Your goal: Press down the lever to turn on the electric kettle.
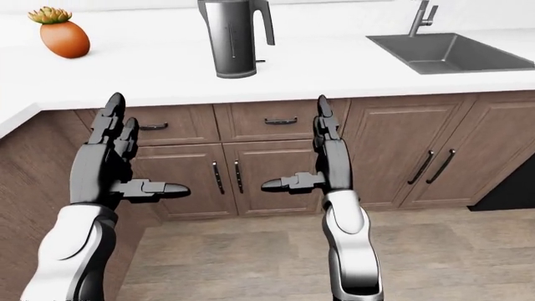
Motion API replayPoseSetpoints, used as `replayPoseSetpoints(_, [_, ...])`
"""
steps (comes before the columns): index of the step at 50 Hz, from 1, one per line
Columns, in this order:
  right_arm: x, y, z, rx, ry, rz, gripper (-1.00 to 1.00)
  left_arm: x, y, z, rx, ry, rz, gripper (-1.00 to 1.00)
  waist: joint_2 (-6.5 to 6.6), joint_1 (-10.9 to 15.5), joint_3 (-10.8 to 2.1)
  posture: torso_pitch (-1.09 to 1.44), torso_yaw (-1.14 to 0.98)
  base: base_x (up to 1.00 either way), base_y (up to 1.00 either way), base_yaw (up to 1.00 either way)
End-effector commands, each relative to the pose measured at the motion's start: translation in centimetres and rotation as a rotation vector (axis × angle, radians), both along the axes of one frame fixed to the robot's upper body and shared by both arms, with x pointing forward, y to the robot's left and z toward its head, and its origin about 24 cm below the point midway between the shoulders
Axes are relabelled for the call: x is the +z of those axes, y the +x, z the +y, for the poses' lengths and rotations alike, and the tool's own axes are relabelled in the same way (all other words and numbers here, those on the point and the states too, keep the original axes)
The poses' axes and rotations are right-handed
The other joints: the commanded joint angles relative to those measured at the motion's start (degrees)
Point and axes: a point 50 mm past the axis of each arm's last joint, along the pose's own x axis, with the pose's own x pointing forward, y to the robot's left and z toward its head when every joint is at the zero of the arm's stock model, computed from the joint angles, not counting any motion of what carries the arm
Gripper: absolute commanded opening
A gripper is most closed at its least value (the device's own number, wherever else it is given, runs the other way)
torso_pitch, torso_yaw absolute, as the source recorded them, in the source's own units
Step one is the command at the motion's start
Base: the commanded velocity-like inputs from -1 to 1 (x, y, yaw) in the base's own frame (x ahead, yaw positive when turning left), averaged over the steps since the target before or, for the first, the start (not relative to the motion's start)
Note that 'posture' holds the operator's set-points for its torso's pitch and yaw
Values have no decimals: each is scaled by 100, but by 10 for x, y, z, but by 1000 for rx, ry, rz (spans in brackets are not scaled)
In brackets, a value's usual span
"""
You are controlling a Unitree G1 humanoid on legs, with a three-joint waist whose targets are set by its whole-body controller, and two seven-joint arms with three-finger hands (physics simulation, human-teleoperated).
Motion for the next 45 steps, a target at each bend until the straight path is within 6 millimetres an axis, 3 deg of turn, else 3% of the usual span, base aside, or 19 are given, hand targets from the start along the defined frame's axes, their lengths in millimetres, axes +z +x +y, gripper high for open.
replayPoseSetpoints(1, [14, -1, 2, 13, -2, -66, 100, 11, -2, 1, 9, 7, -58, 100, 67, -16, -163, 0, 0, 30, 0, 0])
replayPoseSetpoints(2, [14, -1, 3, 14, -4, -67, 100, 11, -2, 1, 9, 8, -59, 100, -40, 72, -89, 0, 0, 30, 0, 0])
replayPoseSetpoints(4, [15, -1, 3, 15, -5, -67, 100, 12, -3, 2, 10, 7, -60, 100, -17, 96, -19, 0, 0, 31, 0, 0])
replayPoseSetpoints(10, [18, 0, 4, 18, -8, -69, 100, 14, -1, 3, 12, 7, -63, 100, -322, 178, -30, 0, 0, 30, 0, 0])
replayPoseSetpoints(12, [19, 0, 5, 18, -7, -69, 100, 12, -1, 2, 10, 4, -61, 100, -502, 209, -54, 0, 0, 30, 0, 0])
replayPoseSetpoints(14, [18, 0, 6, 21, -9, -66, 100, 14, -1, 3, 10, 4, -63, 100, -847, 205, -160, 0, 0, 31, 0, 0])
replayPoseSetpoints(15, [19, 0, 6, 22, -9, -67, 100, 14, -1, 3, 11, 3, -64, 100, -672, 125, -101, 0, 0, 30, 0, 0])
replayPoseSetpoints(18, [19, 0, 7, 24, -11, -64, 100, 13, 0, 3, 12, 4, -62, 100, -708, 76, -65, 0, 0, 30, 0, 0])
replayPoseSetpoints(23, [20, 0, 8, 30, -4, -67, 100, 16, 0, 1, 5, 2, -68, 100, -443, 34, -2, 0, 0, 31, 0, 0])
replayPoseSetpoints(25, [21, -1, 8, 32, -4, -69, 100, 17, -1, 1, 4, 1, -70, 100, -261, 3, -20, 0, 0, 30, 0, 0])
replayPoseSetpoints(27, [21, -1, 7, 32, -3, -69, 100, 18, 0, 1, 2, 3, -72, 100, 79, -12, -134, 0, 0, 30, 0, 0])
replayPoseSetpoints(28, [22, -1, 8, 35, -1, -70, 100, 18, 0, 1, 2, 4, -72, 100, -17, 48, -135, 0, 0, 30, 0, 0])
replayPoseSetpoints(30, [24, 0, 9, 39, -3, -73, 100, 18, -1, 2, 3, 5, -73, 100, 15, 75, -41, 0, 0, 30, 0, 0])
replayPoseSetpoints(36, [25, -3, 9, 41, -5, -74, 100, 18, -1, 2, 6, 5, -72, 100, -255, 181, -53, 0, 0, 32, 0, 0])
replayPoseSetpoints(39, [26, -3, 9, 41, -8, -79, 100, 17, -1, 3, 7, 5, -71, 100, -498, 228, -54, 0, 0, 33, 0, 0])
replayPoseSetpoints(41, [24, -2, 9, 41, -7, -76, 100, 18, -1, 3, 7, 5, -72, 100, -841, 219, -162, 0, 0, 34, 0, 0])
replayPoseSetpoints(42, [24, -3, 9, 42, -7, -76, 100, 18, -1, 2, 7, 6, -73, 100, -653, 144, -104, 0, 0, 33, 0, 0])
replayPoseSetpoints(43, [25, -3, 10, 42, -8, -76, 100, 18, -2, 2, 7, 6, -74, 100, -746, 166, -73, 0, 0, 34, 0, 0])
replayPoseSetpoints(45, [24, -4, 9, 41, -7, -77, 100, 18, -2, 2, 7, 5, -73, 100, -727, 88, -59, 0, 0, 33, 0, 0])
